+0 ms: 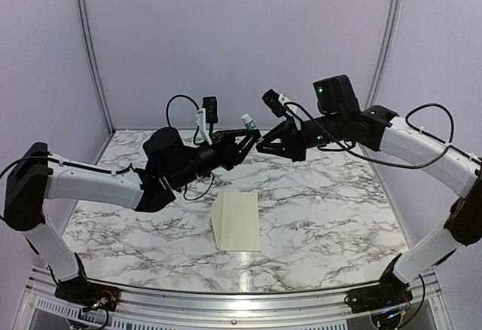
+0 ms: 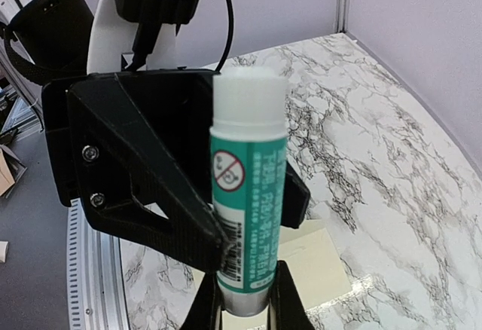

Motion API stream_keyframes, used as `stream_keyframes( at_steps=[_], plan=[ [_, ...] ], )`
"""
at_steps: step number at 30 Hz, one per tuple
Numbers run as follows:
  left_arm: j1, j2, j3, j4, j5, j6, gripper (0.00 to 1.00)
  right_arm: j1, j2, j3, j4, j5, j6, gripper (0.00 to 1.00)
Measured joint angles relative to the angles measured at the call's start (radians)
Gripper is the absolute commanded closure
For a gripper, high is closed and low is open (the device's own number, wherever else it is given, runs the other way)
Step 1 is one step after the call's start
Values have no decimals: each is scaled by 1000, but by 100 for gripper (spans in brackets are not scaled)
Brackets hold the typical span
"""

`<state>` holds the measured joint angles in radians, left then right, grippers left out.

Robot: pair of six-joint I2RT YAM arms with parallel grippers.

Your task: Place the letter into the envelope and seal it

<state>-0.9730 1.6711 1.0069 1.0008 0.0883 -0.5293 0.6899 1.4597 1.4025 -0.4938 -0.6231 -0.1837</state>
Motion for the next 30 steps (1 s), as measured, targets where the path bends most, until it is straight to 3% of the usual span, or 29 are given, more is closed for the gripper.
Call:
stream_keyframes(
  at_steps=[4, 10, 16, 20, 24, 26, 28, 30],
  plan=[
    [0, 0, 0, 9, 1, 9, 72, 0, 0, 0, 0, -1, 0, 98],
    [0, 0, 0, 18, 13, 22, 100, 0, 6, 0, 1, -6, 0, 98],
    [0, 0, 0, 29, 42, 37, 100, -22, 11, 0, 0, -97, -11, 98],
    [-4, 0, 0, 56, 89, 39, 100, -84, 24, -8, -4, -341, -9, 98],
    [-16, 0, 0, 80, 130, 32, 100, -143, 50, -44, 53, -593, 74, 84],
    [-19, 0, -3, 77, 143, 26, 100, -159, 59, -89, 134, -687, 163, 70],
    [-20, 0, -14, 76, 148, 24, 100, -170, 58, -116, 167, -726, 201, 59],
    [-16, 0, -28, 81, 137, 21, 100, -184, 46, -124, 154, -720, 200, 55]
  ],
)
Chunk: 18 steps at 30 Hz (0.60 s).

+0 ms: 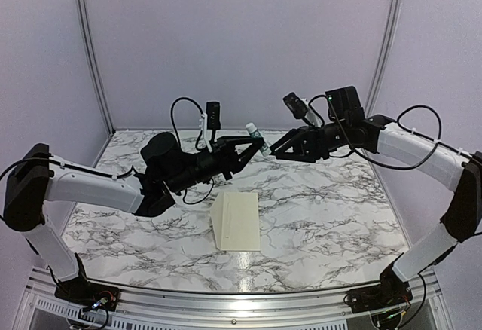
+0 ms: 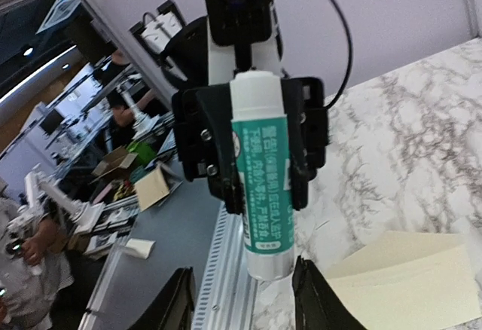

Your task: Place the letter into the envelope and seal it

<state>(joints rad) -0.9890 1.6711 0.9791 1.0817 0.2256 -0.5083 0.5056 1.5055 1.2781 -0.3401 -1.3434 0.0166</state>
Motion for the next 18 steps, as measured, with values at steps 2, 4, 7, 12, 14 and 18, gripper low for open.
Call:
stream_keyframes(
  at_steps=[2, 4, 7, 12, 14, 18],
  plan=[
    [6, -1, -11, -4, -27, 0, 100, 0, -28, 3, -49, 89, -61, 53],
    [11, -1, -20, -6, -52, -1, 100, 13, -62, 10, -89, 263, -119, 52],
    [16, -1, -20, -2, -81, -4, 100, 74, -119, 12, -116, 582, -193, 52],
    [16, -1, -20, 2, -115, -17, 100, 158, -121, 56, -153, 895, -272, 48],
    [16, -1, -20, 8, -124, -24, 100, 180, -106, 78, -160, 959, -289, 48],
    [16, -1, -20, 15, -140, -32, 100, 234, -71, 115, -174, 1025, -315, 49]
  ],
)
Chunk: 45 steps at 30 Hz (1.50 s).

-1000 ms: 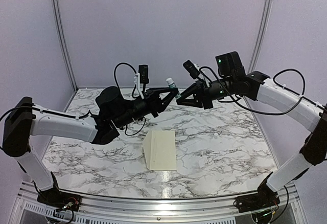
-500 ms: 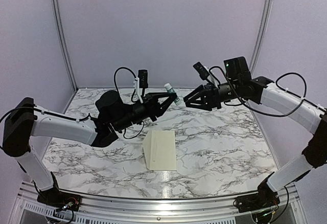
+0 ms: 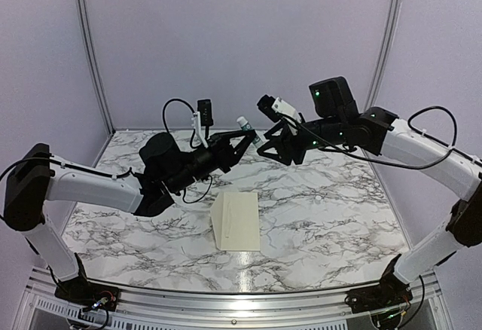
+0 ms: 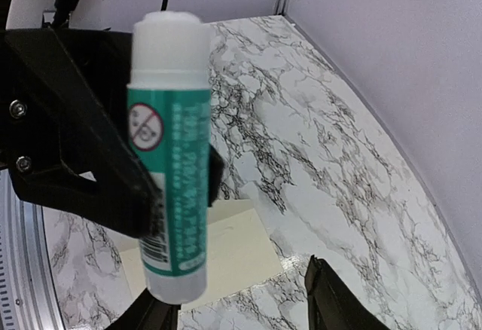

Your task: Place the letter into the envelope and seal it

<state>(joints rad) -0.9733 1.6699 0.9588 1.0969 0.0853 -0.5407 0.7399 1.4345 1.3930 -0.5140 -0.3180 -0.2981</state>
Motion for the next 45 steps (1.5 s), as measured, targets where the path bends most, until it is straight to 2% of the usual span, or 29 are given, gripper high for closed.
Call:
stream_keyframes(
  at_steps=[5, 13, 16, 19, 22, 29, 31, 34, 38, 45],
  plan=[
    [0, 0, 0, 3, -8, -6, 100, 50, 34, 26, -15, 30, -18, 56],
    [0, 0, -1, 6, -7, -15, 100, 55, 40, 39, -23, 34, -22, 69],
    [0, 0, -1, 6, -8, -19, 100, 55, 40, 39, -24, 28, -21, 69],
    [0, 0, -1, 7, -8, -21, 100, 55, 40, 43, -27, 15, -21, 62],
    [0, 0, -1, 7, -8, -21, 100, 55, 40, 50, -27, 6, -22, 61],
    [0, 0, -1, 7, -9, -23, 100, 55, 40, 51, -28, -6, -30, 82],
    [0, 0, -1, 8, -10, -25, 100, 55, 40, 51, -29, -14, -28, 81],
    [0, 0, -1, 10, -10, -29, 100, 55, 40, 51, -29, -21, -29, 67],
    [0, 0, -1, 10, -8, -37, 100, 55, 40, 51, -30, -26, -34, 68],
    [0, 0, -1, 11, -8, -44, 100, 55, 39, 51, -30, -30, -45, 87]
  ],
)
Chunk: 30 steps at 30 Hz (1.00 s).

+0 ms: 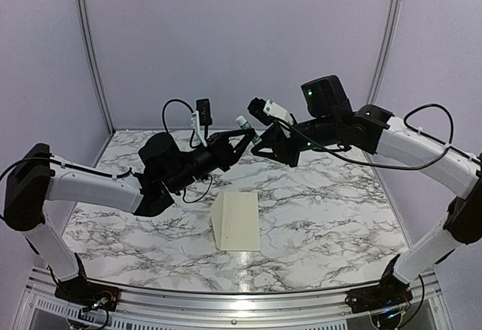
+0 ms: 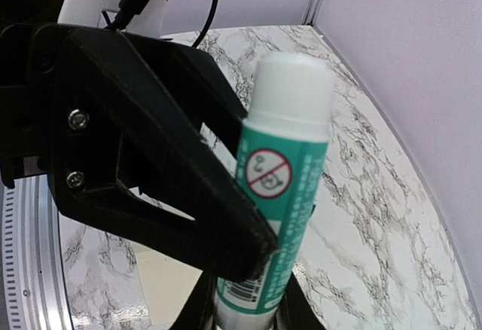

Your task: Place the letter into the envelope and seal it

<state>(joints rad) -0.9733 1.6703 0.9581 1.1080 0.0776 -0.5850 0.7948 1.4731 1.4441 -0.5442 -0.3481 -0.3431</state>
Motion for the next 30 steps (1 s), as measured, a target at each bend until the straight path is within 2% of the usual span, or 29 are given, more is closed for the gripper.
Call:
stream_keyframes(
  at_steps=[4, 8, 13, 15, 17, 21, 22, 23, 25, 26, 28, 30],
  plan=[
    [0, 5, 0, 9, 2, -4, 100, -1, -1, 1, -5, -11, 3, 95],
    [0, 11, 0, 20, 12, -10, 100, -14, -2, 5, -26, -66, 3, 96],
    [-6, 11, 3, 54, 55, -10, 100, -77, -1, 13, -50, -316, 46, 96],
    [-9, 11, 8, 76, 75, -10, 100, -117, 10, 10, -34, -471, 117, 96],
    [-10, 11, 16, 90, 88, -10, 100, -159, 24, -22, 57, -653, 251, 96],
    [-13, 12, 21, 83, 108, -11, 100, -209, 35, -172, 405, -901, 581, 89],
    [-15, 12, 21, 79, 110, -11, 100, -213, 37, -198, 463, -936, 636, 84],
    [-18, 12, 21, 76, 115, -11, 100, -216, 39, -212, 499, -961, 674, 76],
    [-21, 12, 21, 76, 124, -8, 100, -221, 40, -219, 522, -992, 709, 60],
    [-21, 12, 21, 77, 122, -4, 100, -223, 38, -218, 517, -1003, 708, 55],
    [-17, 12, 20, 74, 115, 1, 100, -230, 31, -209, 453, -995, 657, 50],
    [-10, 12, 14, 71, 96, 7, 100, -234, 28, -165, 312, -921, 529, 48]
  ],
)
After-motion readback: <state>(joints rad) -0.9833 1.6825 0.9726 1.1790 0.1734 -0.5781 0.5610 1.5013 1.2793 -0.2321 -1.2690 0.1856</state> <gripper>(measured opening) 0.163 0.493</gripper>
